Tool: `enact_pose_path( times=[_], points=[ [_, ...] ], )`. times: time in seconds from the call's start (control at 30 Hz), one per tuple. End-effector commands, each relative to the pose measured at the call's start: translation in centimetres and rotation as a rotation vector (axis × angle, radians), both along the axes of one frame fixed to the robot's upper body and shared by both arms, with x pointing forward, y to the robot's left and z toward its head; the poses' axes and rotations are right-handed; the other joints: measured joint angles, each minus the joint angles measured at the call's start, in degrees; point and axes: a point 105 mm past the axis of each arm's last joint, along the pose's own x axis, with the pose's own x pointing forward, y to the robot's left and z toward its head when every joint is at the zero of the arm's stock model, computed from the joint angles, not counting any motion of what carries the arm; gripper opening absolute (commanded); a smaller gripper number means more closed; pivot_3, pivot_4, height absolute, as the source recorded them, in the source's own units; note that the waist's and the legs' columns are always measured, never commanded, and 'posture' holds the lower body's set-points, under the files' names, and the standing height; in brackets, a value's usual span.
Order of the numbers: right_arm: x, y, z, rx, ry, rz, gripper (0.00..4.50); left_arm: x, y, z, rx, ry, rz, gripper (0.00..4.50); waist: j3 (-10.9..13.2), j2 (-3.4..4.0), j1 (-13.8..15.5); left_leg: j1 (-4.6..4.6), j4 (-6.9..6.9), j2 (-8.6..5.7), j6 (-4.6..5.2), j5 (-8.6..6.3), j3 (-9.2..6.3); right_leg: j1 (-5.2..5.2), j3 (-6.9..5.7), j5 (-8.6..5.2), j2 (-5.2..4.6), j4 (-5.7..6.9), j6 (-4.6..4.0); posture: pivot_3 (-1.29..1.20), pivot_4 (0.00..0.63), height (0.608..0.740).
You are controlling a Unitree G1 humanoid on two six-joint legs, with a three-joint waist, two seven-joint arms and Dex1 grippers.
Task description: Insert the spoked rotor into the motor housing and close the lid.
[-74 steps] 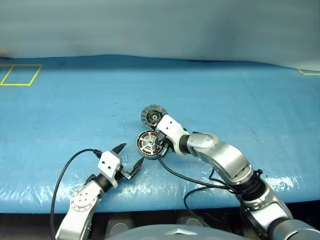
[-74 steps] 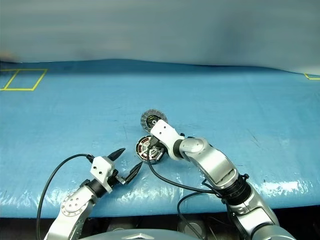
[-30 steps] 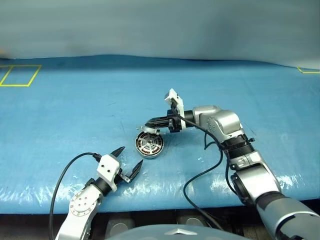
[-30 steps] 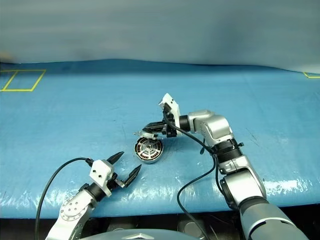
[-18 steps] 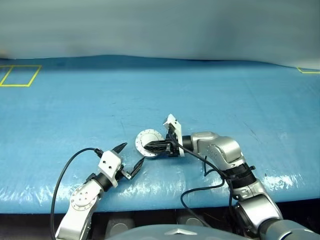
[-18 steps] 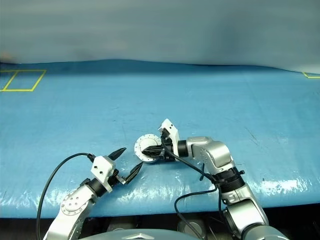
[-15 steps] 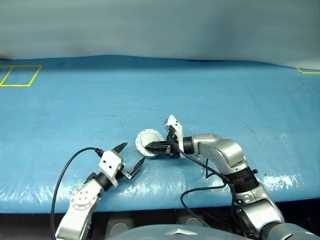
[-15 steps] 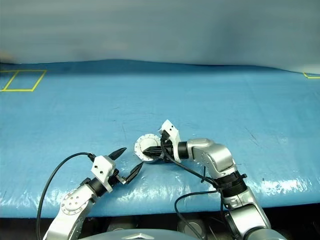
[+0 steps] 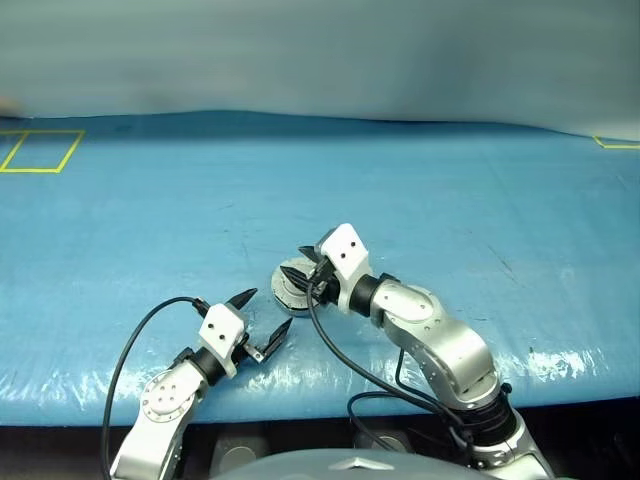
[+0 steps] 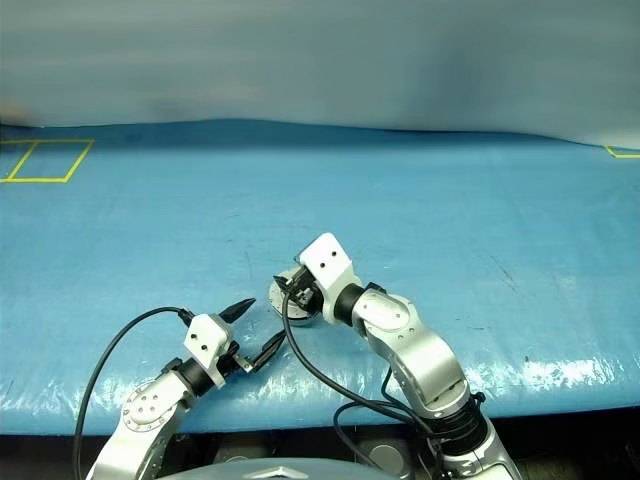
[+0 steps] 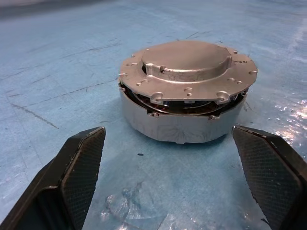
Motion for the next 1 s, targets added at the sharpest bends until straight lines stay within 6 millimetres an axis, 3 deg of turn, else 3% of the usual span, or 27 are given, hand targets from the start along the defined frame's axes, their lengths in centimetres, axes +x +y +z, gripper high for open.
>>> enact_pose_path(
  times=[0.03,0.1,0.57,0.77,1.0],
  points=[
    [-0.1,0.6,0.2,0.023,-0.029,-0.006,3.93,0.0,-0.2,0.9,-0.002,-0.04,-0.009,4.5,0.0,0.0,0.0,0.0,-0.02,0.01,0.0,0.0,-0.01,0.0,0.0,0.0,0.01,0.0,0.0,0.0,0.15,0.74],
    [-0.2,0.8,-0.2,0.02,-0.017,-0.006,4.49,-0.1,-0.1,0.8,-0.001,-0.038,-0.007,4.5,0.0,0.0,0.0,-0.01,-0.03,0.01,0.01,0.0,0.0,0.0,0.0,0.0,0.0,-0.01,0.0,0.0,0.15,0.74],
    [-0.2,-0.1,-3.7,-0.085,0.022,-0.009,4.49,-0.1,0.0,0.9,-0.003,-0.039,0.012,4.5,0.0,-0.01,0.0,0.0,-0.05,0.01,0.01,0.0,-0.01,0.0,0.0,-0.01,0.0,-0.02,-0.01,0.0,0.15,0.74],
    [-0.3,-0.3,-3.7,-0.07,0.023,-0.013,3.04,-0.1,0.0,1.0,-0.003,-0.04,0.012,4.5,0.0,-0.06,0.0,0.01,-0.03,0.01,0.01,0.0,-0.01,0.03,0.0,-0.01,0.0,-0.02,-0.01,0.0,0.15,0.74],
    [0.0,-0.4,-3.3,-0.068,-0.007,-0.034,3.04,0.0,-0.1,1.0,-0.004,-0.04,0.008,4.5,0.0,-0.06,0.0,0.01,-0.03,0.01,0.01,0.0,-0.01,0.02,0.0,-0.01,0.0,-0.01,-0.01,0.0,0.15,0.74]
  ],
)
